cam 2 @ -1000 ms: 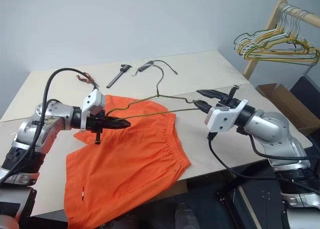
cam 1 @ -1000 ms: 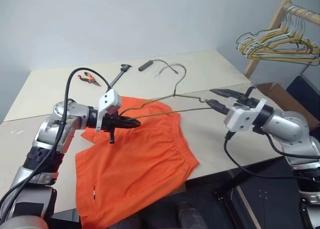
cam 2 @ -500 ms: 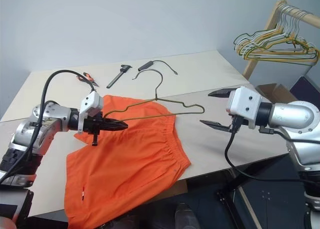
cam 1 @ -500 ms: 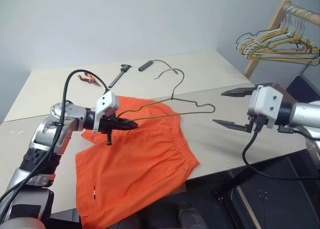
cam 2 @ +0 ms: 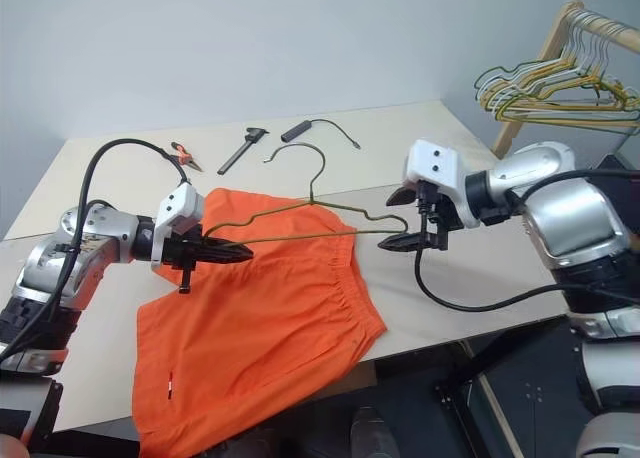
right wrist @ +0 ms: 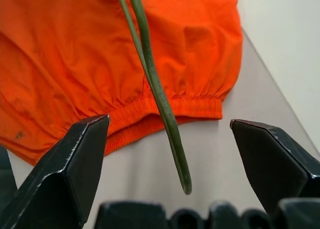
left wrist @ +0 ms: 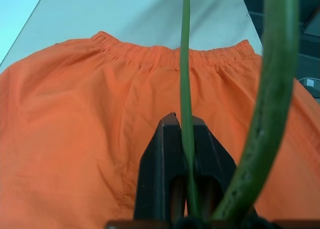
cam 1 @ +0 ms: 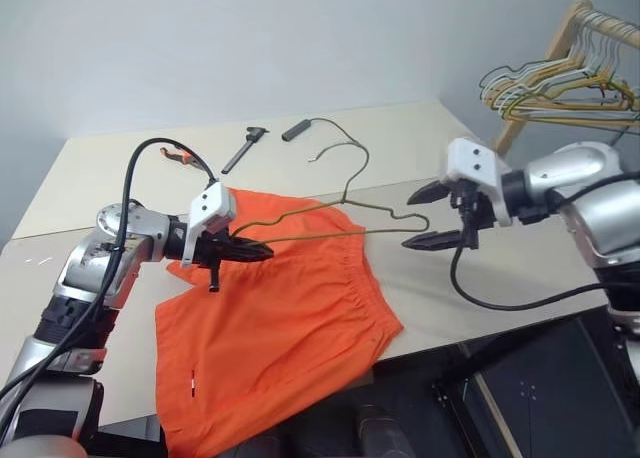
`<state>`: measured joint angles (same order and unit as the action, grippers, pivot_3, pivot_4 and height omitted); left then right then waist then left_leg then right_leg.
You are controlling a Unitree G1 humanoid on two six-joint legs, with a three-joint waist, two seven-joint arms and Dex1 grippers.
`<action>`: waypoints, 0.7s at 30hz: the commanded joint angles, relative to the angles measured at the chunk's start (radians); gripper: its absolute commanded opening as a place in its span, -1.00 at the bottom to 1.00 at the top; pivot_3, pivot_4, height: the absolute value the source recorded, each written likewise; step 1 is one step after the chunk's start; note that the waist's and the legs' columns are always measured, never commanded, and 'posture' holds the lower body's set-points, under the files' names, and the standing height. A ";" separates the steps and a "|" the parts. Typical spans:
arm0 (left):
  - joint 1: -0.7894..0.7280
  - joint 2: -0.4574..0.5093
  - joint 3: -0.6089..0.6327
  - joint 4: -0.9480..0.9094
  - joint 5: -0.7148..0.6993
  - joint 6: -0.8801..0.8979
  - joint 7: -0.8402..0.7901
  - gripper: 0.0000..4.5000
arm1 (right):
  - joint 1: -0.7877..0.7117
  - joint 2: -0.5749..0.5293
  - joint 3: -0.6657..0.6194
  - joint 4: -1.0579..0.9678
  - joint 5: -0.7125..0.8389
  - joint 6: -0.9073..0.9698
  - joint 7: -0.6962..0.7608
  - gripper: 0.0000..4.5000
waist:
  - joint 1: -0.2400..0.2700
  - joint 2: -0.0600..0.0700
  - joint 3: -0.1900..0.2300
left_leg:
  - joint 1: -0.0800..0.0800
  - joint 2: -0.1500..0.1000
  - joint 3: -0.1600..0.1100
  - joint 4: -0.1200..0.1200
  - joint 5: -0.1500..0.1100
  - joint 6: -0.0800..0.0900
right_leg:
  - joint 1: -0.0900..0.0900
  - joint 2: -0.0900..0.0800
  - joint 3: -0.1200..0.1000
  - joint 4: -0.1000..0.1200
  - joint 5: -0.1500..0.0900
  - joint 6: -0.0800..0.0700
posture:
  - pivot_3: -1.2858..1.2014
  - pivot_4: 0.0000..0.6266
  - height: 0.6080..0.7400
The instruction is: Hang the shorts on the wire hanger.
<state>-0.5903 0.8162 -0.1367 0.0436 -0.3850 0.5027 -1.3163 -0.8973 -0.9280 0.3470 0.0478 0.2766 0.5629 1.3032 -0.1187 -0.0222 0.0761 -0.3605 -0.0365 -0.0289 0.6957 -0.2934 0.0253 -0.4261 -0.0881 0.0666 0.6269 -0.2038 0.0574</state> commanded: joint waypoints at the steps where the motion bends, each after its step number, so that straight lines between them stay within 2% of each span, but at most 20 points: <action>1: -0.028 0.005 0.025 -0.027 -0.008 -0.004 -0.005 -1.00 | -0.062 0.041 0.024 0.046 -0.069 -0.025 0.020 0.99 | 0.000 0.000 0.000 | 0.000 0.000 0.000 0.000 0.000 0.000 | 0.000 0.000 0.000 0.000 0.000 0.000 | -0.04 -0.91 1.00; 4: -0.026 0.005 0.025 -0.031 -0.008 -0.003 -0.006 -1.00 | -0.082 0.075 0.039 0.082 -0.101 -0.030 0.038 0.99 | 0.000 0.000 0.000 | 0.000 -0.001 0.000 0.000 0.000 0.000 | 0.000 -0.001 0.000 0.000 0.000 0.000 | -0.04 -0.92 1.00; 7: -0.023 0.008 0.026 -0.033 -0.007 -0.005 -0.007 -1.00 | -0.094 0.097 0.035 0.103 -0.119 -0.027 0.054 0.74 | -0.001 0.000 0.000 | -0.001 -0.001 0.000 0.000 0.000 0.000 | -0.001 -0.001 0.000 0.001 0.000 0.001 | -0.04 -0.92 1.00; 18: -0.023 0.007 0.026 -0.030 -0.004 -0.013 -0.010 -1.00 | -0.084 0.120 0.018 0.112 -0.148 -0.054 0.095 -0.99 | -0.002 0.000 0.000 | -0.002 -0.002 0.000 0.001 0.000 0.000 | -0.002 -0.002 -0.001 0.001 0.001 0.001 | -0.03 -0.95 1.00; 21: -0.015 0.003 0.031 -0.027 -0.002 -0.044 -0.024 -1.00 | -0.073 0.120 0.006 0.107 -0.144 -0.067 0.106 -0.99 | -0.003 0.000 0.000 | -0.002 -0.002 -0.001 0.001 0.000 0.000 | -0.002 -0.002 -0.001 0.001 0.001 0.001 | -0.03 -0.95 1.00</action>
<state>-0.5908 0.8193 -0.1264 0.0372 -0.3766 0.4965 -1.3158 -0.9624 -0.8051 0.3960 0.1676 0.1331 0.5054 1.4164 -0.1213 -0.0217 0.0758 -0.3621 -0.0383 -0.0294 0.6963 -0.2934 0.0252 -0.4278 -0.0900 0.0659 0.6277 -0.2032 0.0583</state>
